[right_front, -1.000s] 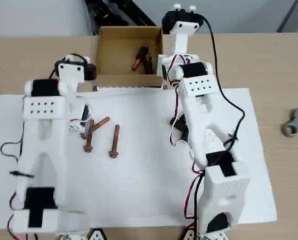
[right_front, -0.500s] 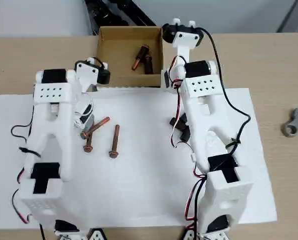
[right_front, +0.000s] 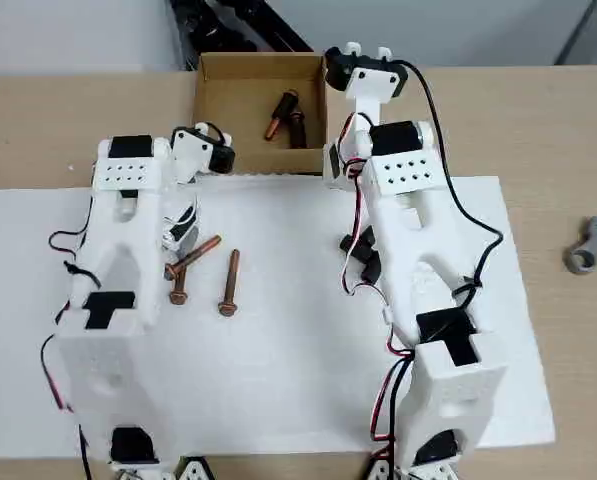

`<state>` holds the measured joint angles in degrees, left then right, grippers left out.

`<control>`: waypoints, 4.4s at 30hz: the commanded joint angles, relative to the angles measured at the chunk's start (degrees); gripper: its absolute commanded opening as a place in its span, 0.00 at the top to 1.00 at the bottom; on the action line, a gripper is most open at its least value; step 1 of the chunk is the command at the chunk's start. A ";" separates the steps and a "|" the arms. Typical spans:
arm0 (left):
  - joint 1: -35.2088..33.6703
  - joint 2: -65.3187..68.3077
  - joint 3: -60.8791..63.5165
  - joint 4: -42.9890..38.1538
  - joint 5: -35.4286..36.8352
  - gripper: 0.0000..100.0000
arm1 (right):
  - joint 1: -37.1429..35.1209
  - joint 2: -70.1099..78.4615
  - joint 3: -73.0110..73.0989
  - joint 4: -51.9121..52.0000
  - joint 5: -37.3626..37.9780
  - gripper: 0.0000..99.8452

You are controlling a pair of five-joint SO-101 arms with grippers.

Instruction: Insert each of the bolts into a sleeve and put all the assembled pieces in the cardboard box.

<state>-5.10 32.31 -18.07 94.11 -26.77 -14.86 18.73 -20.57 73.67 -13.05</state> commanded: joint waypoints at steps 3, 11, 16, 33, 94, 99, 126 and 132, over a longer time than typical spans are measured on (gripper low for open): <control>0.62 4.13 -4.00 -0.62 -0.35 0.92 | 0.48 -3.82 -2.81 0.13 -0.35 0.86; 1.23 0.35 -9.80 5.27 -0.26 0.92 | 0.48 -3.82 -2.81 0.13 -0.35 0.86; 1.58 -4.04 -10.68 6.59 -0.62 0.92 | 0.40 -3.74 -2.81 -0.31 -0.35 0.86; 3.08 -15.56 11.65 6.33 -11.25 0.92 | 0.13 -3.74 -2.73 0.13 -0.44 0.86; 17.14 -11.78 7.43 6.24 41.93 0.92 | 0.04 -3.65 -2.73 -0.40 -0.44 0.86; 17.05 -11.16 7.78 6.24 42.02 0.92 | 0.04 -3.65 -2.73 -0.40 -0.44 0.86; 17.05 4.57 15.16 -6.95 41.76 0.99 | 0.40 -3.56 -2.64 0.22 -0.44 0.86; 17.85 -2.29 15.43 -5.63 28.84 1.00 | 0.31 -3.56 -2.64 0.22 -0.44 0.86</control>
<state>12.57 30.99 -3.47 89.54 8.31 -14.95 18.73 -20.57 73.67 -13.05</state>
